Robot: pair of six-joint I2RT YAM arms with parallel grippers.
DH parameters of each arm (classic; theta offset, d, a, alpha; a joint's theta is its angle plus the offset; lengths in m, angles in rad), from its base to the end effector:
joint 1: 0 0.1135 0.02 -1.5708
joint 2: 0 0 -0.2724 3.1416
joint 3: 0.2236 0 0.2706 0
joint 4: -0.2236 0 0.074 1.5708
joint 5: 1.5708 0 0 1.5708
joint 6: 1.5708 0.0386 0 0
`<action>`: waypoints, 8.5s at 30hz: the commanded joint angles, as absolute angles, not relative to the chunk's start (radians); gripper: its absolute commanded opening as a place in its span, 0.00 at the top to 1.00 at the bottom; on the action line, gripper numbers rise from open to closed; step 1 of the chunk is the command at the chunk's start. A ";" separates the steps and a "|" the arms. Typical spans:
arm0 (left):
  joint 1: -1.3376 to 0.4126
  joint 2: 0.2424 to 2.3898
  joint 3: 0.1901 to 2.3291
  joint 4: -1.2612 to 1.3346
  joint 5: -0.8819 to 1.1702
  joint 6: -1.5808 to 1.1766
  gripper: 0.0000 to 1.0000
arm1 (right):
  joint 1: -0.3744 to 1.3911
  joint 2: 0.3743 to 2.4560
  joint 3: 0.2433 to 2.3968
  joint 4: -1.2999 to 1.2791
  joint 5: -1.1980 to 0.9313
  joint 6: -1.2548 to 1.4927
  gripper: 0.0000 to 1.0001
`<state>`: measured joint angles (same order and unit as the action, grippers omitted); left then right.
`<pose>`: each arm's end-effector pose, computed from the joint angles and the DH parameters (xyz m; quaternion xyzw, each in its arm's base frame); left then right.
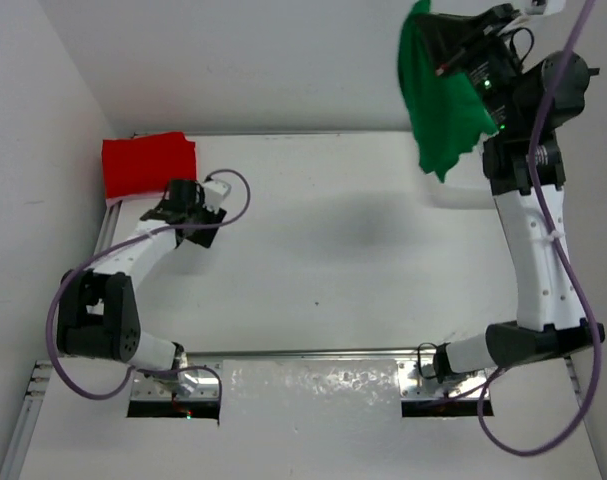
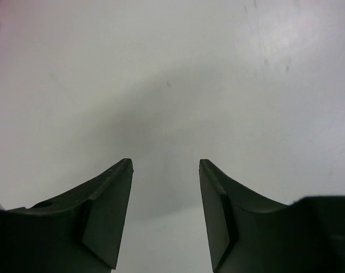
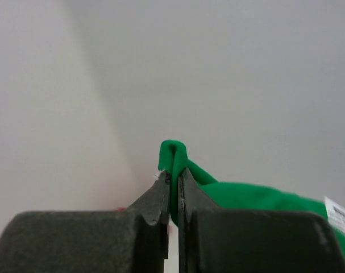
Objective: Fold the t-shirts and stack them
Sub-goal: Move the tshirt to the center of the board, then flatten out the tshirt
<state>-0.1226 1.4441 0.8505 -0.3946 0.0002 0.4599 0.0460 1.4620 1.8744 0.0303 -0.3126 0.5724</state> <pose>0.2976 -0.0367 0.1918 0.2751 0.9175 0.0481 0.2831 0.3073 0.0260 0.5925 0.0104 0.5441 0.3333 0.7699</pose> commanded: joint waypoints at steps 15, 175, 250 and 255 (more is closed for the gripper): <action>0.097 1.325 1.112 -0.431 0.074 0.307 0.47 | 0.356 1.660 1.503 -0.429 -0.011 0.283 0.14; -0.010 1.193 1.758 -0.876 0.362 0.453 1.00 | 0.775 1.281 1.048 -0.253 -0.089 0.165 0.59; -0.379 1.066 0.716 -0.453 -0.074 0.552 1.00 | 0.350 1.419 0.744 -0.296 -0.206 0.724 0.48; -0.379 1.071 0.718 -0.449 -0.072 0.549 1.00 | 0.351 1.465 0.730 -0.239 -0.238 0.736 0.63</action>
